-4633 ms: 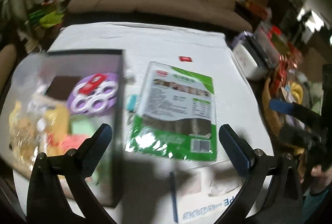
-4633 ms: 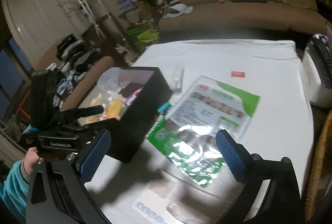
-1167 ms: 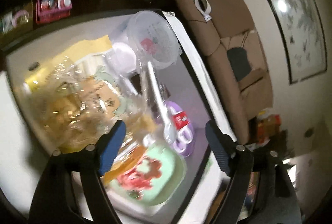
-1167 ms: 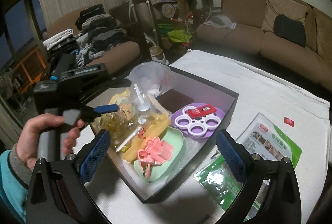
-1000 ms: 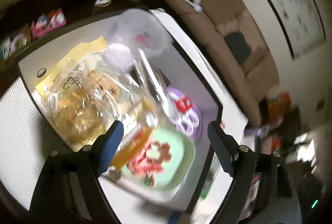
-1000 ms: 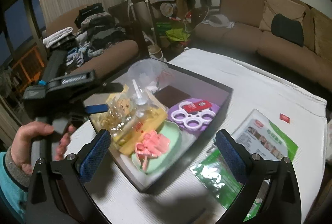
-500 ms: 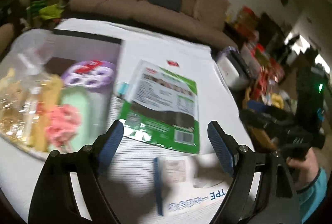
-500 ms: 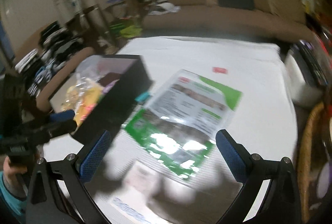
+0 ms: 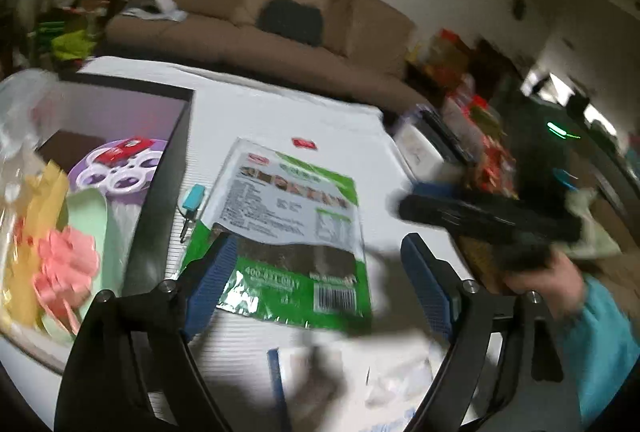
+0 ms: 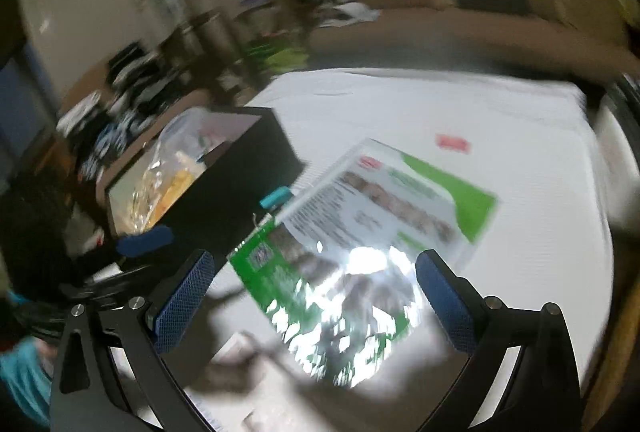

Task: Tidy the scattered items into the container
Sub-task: 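Withdraw the left tool from the box back over the table, then grasp the white item with teal top beside the green bag with the right tool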

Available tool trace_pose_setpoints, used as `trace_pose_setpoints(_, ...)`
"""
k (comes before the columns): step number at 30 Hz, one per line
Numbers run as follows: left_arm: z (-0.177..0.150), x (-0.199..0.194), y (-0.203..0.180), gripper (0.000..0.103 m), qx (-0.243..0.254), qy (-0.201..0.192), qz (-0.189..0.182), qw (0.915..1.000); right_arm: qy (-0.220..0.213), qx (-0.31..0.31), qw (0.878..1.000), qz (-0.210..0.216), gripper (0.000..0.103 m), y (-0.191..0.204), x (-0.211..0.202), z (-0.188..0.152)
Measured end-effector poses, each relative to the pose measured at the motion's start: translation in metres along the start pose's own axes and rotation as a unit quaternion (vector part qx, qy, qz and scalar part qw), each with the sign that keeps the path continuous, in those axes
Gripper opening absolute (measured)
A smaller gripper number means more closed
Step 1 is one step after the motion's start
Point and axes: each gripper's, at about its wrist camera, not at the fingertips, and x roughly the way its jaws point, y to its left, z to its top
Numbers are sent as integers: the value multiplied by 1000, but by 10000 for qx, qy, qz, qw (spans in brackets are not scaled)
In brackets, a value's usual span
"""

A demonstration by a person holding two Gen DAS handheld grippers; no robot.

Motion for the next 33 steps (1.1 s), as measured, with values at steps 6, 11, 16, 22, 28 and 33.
trace_pose_setpoints(6, 12, -25, 43, 83, -541, -159, -294, 9980, 385, -1116, 9925, 330, 102, 27, 78, 36)
trace_pose_setpoints(11, 16, -31, 61, 83, -758, -208, -472, 9958, 777, -1940, 9766, 514, 96, 54, 144, 42)
trace_pose_setpoints(16, 11, -22, 68, 83, -975, 7, -594, 9935, 1071, -2079, 9702, 629, 66, 50, 190, 42)
trace_pose_setpoints(22, 6, -32, 86, 83, -1244, -84, -632, 9902, 1293, -2356, 9608, 683, 59, 45, 212, 35)
trace_pose_setpoints(28, 4, -39, 114, 83, -1817, -220, -636, 9811, 1291, -2323, 9597, 914, 58, 37, 216, 32)
trace_pose_setpoints(33, 5, -36, 118, 83, -1889, -177, -610, 9799, 1225, -2391, 9595, 850, 44, 38, 207, 34)
